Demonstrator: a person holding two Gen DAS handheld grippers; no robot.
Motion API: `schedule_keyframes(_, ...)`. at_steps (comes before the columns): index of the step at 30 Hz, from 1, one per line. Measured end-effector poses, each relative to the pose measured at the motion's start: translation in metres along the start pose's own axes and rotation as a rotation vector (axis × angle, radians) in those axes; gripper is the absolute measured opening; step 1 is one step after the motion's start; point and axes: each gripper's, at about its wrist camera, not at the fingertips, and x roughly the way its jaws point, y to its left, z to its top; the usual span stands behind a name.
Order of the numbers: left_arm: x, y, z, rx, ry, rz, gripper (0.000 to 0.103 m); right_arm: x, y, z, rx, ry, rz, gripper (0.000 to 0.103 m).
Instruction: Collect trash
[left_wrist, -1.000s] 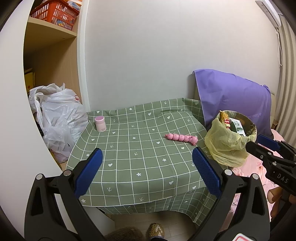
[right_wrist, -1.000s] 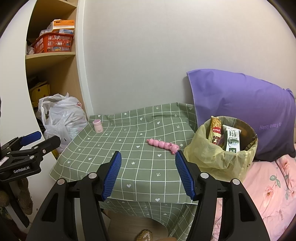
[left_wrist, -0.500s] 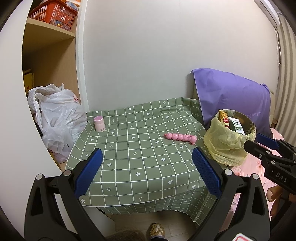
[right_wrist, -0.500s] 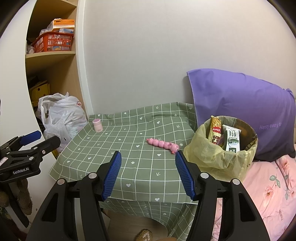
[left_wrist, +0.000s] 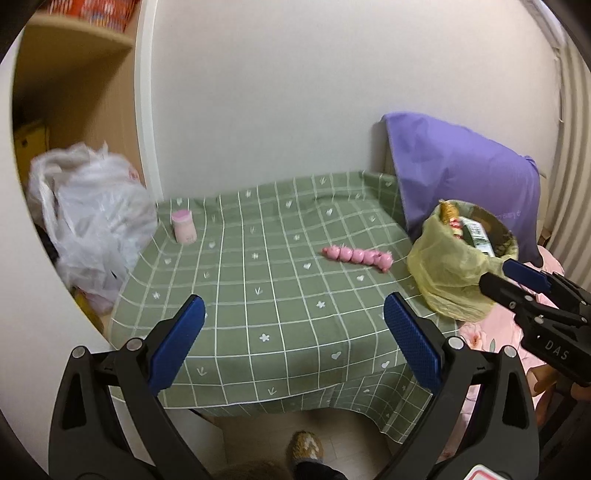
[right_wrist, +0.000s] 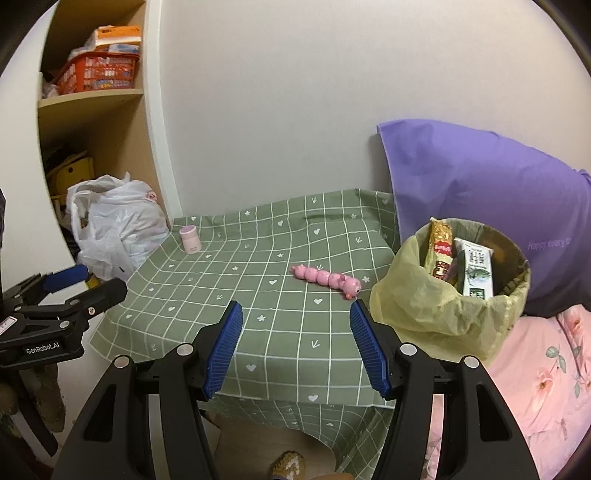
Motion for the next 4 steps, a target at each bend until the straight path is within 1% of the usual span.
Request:
schedule_keyframes(1, 0.012, 0.005, 0.001, -0.013, 0.024, 0.000, 0.093, 0.008, 0.001, 0.002, -0.002, 0.008, 0.003, 0.057)
schedule_keyframes(2, 0.033, 0.016, 0.003, -0.039, 0.058, 0.014, 0.093, 0.017, 0.000, 0.004, -0.005, 0.015, 0.006, 0.057)
schedule_keyframes(3, 0.047, 0.024, 0.002, -0.061, 0.080, 0.030, 0.093, 0.038, 0.001, 0.010, -0.014, 0.032, 0.007, 0.058)
schedule_keyframes(4, 0.071, 0.040, 0.004, -0.100, 0.113, 0.053, 0.093, 0.051, 0.004, 0.013, -0.019, 0.044, 0.014, 0.059)
